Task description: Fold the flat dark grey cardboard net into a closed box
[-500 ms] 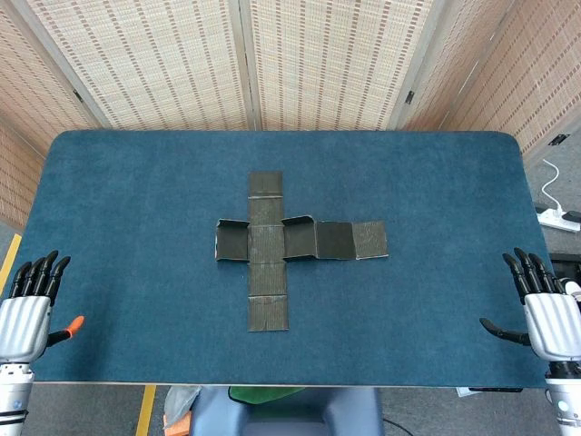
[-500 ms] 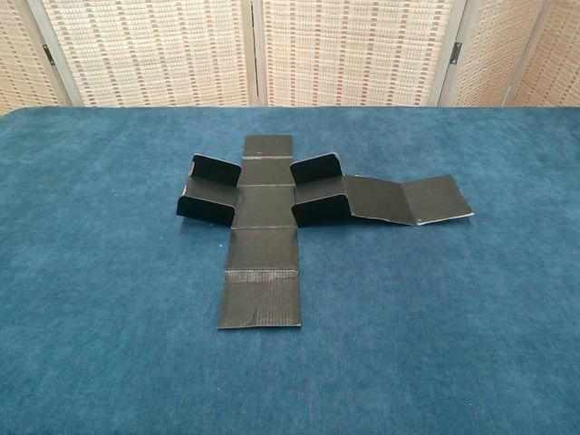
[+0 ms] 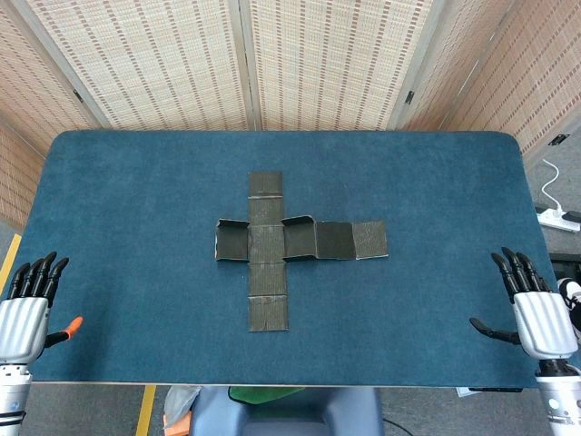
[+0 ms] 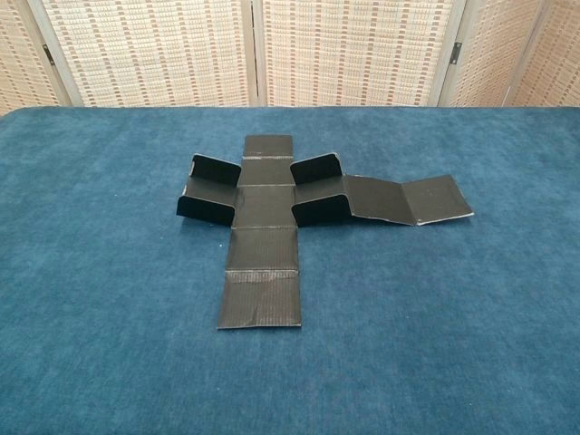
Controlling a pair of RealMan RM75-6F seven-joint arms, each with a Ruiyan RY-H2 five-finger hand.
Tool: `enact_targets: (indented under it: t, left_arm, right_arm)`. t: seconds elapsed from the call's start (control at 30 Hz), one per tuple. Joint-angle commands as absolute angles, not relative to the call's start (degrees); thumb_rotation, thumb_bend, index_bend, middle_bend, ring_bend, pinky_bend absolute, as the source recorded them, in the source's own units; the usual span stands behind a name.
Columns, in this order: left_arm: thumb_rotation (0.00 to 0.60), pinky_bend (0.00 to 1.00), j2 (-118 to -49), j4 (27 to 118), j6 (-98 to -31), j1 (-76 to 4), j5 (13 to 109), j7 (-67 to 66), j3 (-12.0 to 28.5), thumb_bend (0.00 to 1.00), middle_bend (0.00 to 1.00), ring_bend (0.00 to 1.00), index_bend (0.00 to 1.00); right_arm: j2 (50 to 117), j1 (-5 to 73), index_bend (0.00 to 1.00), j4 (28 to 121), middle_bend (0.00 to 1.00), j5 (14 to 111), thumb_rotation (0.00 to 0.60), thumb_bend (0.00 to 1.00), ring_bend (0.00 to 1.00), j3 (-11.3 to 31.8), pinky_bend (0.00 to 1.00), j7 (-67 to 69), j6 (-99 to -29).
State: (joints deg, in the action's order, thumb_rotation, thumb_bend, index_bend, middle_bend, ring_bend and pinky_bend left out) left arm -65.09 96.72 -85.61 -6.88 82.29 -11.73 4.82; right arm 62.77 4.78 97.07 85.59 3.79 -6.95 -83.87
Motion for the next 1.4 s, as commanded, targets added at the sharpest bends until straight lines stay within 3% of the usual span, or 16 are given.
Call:
enact_targets:
  t: [0.03, 0.1, 0.2, 0.47, 0.63, 0.9, 1.4]
  left_arm:
    - [0.600, 0.05, -65.2, 96.2, -85.8, -6.8, 82.7, -11.0, 4.7, 0.21, 0.00, 0.00, 0.02]
    - [0.600, 0.05, -65.4, 95.6, -86.0, -6.7, 83.1, -10.2, 4.6, 0.21, 0.00, 0.00, 0.02]
    - [0.600, 0.05, -65.6, 94.7, -86.3, -6.5, 83.4, -9.1, 4.4, 0.21, 0.00, 0.00, 0.02]
    - [0.600, 0.05, -66.0, 92.5, -86.7, -5.8, 83.9, -6.8, 3.9, 0.21, 0.00, 0.00, 0.02]
    - [0.600, 0.05, -66.2, 91.4, -86.2, -5.8, 83.6, -6.1, 3.7, 0.21, 0.00, 0.00, 0.02]
    - [0.600, 0.05, -66.4, 90.3, -84.7, -6.2, 83.3, -5.7, 3.5, 0.21, 0.00, 0.00, 0.02]
    - [0.600, 0.05, -66.6, 90.4, -81.9, -7.2, 82.0, -6.0, 3.5, 0.21, 0.00, 0.00, 0.02]
  right_arm:
    - [63.1, 7.3, 0.00, 99.1, 0.02, 84.6, 0.453, 0.00, 0.12, 5.0, 0.40, -8.0, -80.6]
    - [63.3, 9.7, 0.00, 100.9, 0.02, 83.3, 0.452, 0.00, 0.25, 6.1, 0.58, -9.6, -77.5]
    - [64.0, 14.0, 0.00, 103.8, 0.04, 79.5, 0.453, 0.00, 0.43, 8.1, 0.74, -13.8, -71.4]
    - [71.6, 28.4, 0.00, 103.2, 0.00, 60.6, 0.453, 0.00, 0.64, 14.1, 0.90, -25.9, -55.6]
    - [79.4, 38.1, 0.00, 96.5, 0.00, 45.8, 0.453, 0.00, 0.66, 15.9, 0.94, -33.0, -50.2]
    - [89.4, 49.8, 0.00, 84.1, 0.00, 27.5, 0.455, 0.01, 0.66, 16.1, 0.95, -39.4, -47.0]
    - [100.1, 63.2, 0.00, 62.8, 0.00, 11.4, 0.463, 0.02, 0.66, 13.8, 0.95, -44.3, -39.0]
